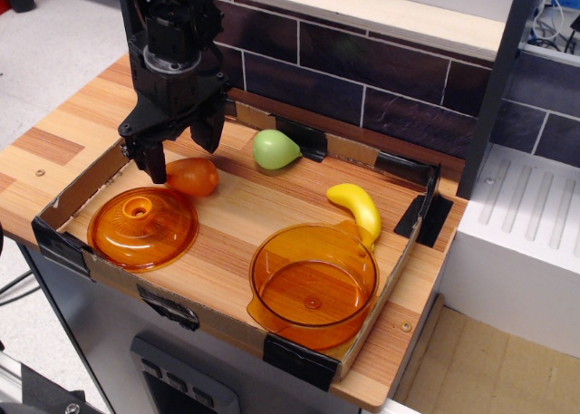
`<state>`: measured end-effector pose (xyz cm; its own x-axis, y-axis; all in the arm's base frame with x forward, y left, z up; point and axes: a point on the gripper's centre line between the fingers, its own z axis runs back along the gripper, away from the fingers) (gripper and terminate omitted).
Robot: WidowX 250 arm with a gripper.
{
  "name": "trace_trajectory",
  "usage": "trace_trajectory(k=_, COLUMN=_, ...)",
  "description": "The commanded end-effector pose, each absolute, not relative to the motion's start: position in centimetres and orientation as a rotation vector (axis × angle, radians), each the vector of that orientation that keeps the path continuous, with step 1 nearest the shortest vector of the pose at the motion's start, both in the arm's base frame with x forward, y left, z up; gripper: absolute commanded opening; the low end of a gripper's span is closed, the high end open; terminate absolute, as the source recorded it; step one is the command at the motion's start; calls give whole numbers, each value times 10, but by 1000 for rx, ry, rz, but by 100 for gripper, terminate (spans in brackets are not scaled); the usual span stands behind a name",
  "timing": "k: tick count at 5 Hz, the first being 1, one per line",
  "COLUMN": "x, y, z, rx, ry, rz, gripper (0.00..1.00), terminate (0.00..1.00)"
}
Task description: Take carrot out of pot
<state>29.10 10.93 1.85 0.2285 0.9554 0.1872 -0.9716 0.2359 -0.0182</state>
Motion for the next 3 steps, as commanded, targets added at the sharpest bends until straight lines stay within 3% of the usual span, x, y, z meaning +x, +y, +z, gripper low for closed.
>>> trace_trajectory(k=1, x=287, y=112, z=67, rx=58, ry=-263, rz=1364, gripper=100, terminate=0)
trace_trajectory(k=2, x=285, y=106, z=106, rx=23, ry=-313, rz=1376, gripper=100, terminate=0)
trace_trajectory(k=3, x=288, y=94, z=134, rx=14, ry=-238, rz=1285, gripper=100, terminate=0)
